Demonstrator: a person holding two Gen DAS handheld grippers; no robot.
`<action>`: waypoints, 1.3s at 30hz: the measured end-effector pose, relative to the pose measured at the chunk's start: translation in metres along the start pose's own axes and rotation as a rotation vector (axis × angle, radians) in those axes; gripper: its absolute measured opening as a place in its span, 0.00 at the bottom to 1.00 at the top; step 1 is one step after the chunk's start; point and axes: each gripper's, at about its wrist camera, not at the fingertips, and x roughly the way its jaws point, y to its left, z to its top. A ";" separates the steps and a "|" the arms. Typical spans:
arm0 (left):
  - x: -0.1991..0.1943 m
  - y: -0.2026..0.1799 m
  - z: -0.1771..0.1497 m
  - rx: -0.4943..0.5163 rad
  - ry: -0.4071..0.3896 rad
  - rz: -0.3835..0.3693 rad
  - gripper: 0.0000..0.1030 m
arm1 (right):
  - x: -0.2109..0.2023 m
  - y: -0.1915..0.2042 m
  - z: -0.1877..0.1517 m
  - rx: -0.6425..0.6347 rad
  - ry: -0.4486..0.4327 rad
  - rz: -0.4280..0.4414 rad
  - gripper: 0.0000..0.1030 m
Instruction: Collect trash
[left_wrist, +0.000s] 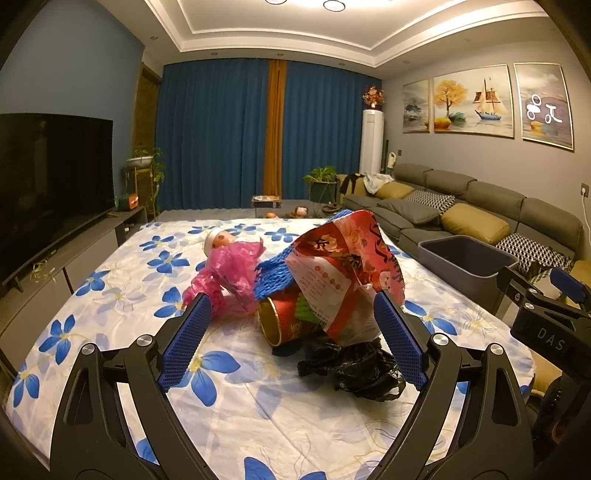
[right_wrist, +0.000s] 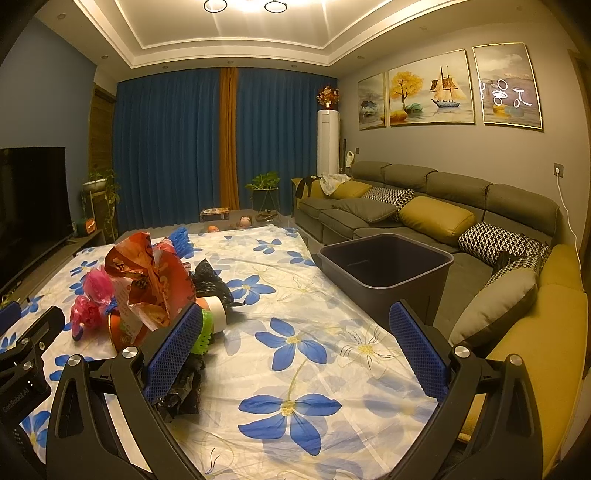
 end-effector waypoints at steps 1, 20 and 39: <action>0.000 0.000 0.000 0.001 0.000 0.001 0.85 | 0.000 0.000 -0.001 0.000 -0.001 0.000 0.95; 0.002 0.002 -0.003 -0.004 0.005 0.006 0.85 | 0.001 0.000 -0.006 0.003 0.010 0.006 0.95; 0.004 0.007 -0.004 -0.017 0.014 0.011 0.85 | 0.006 0.001 -0.011 0.013 0.020 0.017 0.95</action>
